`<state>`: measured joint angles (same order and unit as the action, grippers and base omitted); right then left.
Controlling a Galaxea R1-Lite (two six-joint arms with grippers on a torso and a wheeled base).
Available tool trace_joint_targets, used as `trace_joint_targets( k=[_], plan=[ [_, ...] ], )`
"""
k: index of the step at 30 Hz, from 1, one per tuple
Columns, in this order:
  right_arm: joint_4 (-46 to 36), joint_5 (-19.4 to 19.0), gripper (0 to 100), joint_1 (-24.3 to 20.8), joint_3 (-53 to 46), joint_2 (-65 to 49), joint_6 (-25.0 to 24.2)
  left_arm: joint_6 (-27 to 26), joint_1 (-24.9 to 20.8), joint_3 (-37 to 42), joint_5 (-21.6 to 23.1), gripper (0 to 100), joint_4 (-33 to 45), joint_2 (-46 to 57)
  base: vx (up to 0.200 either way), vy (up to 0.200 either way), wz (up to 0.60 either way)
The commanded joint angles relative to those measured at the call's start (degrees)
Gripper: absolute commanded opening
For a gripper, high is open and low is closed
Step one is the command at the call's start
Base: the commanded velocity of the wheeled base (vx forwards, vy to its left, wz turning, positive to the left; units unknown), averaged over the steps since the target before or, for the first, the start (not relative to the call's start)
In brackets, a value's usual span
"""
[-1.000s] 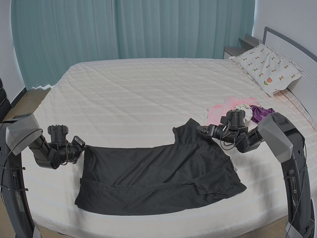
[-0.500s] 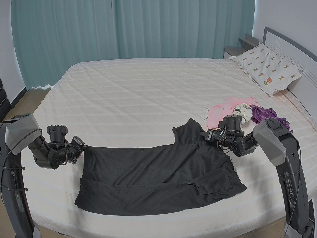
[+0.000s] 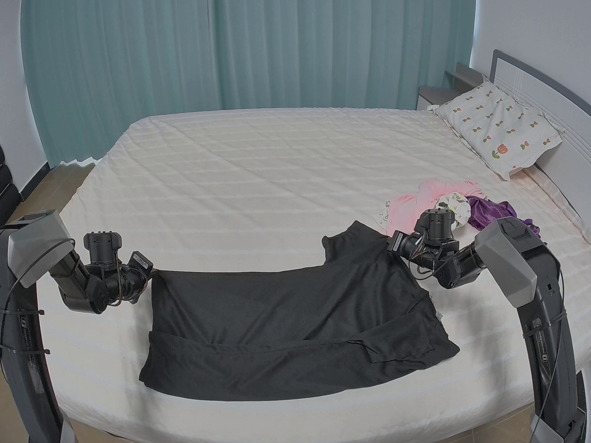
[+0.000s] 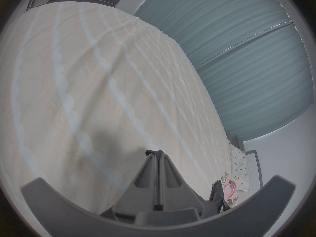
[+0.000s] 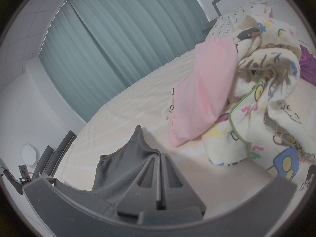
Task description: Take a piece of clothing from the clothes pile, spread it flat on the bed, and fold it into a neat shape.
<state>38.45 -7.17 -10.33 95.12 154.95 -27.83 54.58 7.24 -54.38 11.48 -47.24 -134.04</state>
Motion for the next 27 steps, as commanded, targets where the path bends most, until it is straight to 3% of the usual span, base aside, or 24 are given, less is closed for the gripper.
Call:
trace_joint_targets(
  k=[1, 7, 27],
  plan=[
    [0.1, 0.3, 0, 0.2, 0.0, -0.7, -0.1, 0.4, 0.7, -0.3, -0.1, 0, 0.0, 0.2, 0.0, 0.0, 0.0],
    [4.5, 2.2, 0, 0.5, -0.1, -1.1, -1.1, 0.9, 0.8, -0.1, -0.1, 0, -1.5, 0.1, 0.0, 0.0, 0.0],
    [7.6, 2.2, 0, 0.3, -5.7, -4.1, -1.3, 0.9, 0.8, 0.2, -0.1, 0, -3.4, 1.1, 0.0, 0.0, 0.0]
  ],
)
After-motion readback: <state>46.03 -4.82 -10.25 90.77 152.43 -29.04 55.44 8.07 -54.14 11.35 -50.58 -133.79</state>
